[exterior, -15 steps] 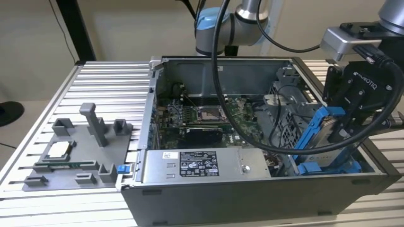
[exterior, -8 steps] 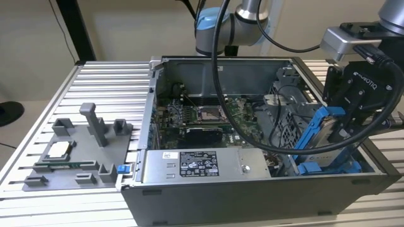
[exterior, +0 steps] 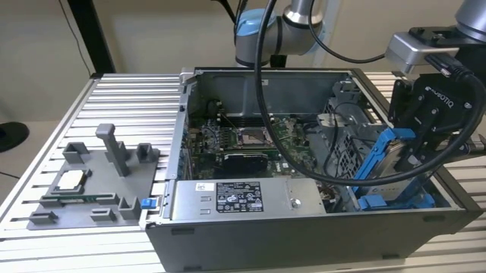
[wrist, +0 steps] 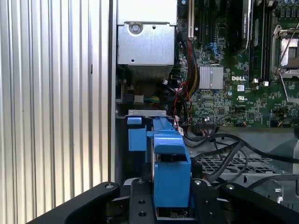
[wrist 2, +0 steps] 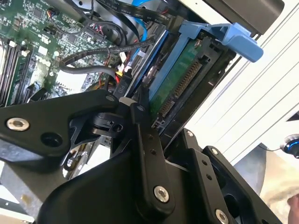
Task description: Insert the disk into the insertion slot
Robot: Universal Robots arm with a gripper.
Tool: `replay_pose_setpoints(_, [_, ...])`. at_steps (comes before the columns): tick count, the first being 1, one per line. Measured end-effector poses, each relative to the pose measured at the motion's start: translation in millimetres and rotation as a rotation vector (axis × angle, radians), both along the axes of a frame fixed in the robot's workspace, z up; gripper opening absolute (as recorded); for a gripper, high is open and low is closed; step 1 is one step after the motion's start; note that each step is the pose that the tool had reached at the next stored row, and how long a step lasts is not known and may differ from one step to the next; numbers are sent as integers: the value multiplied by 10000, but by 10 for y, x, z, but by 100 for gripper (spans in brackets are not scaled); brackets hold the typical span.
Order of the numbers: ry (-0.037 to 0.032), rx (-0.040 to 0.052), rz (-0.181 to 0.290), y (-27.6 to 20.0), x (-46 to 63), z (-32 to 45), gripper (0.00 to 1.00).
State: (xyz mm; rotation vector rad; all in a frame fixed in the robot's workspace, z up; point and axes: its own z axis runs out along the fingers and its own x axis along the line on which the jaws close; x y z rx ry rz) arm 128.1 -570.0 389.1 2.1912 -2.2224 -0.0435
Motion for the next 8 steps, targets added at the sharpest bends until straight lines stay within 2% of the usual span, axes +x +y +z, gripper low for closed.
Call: replay_pose_setpoints(8, [0, 0, 0, 0, 0, 0, 0])
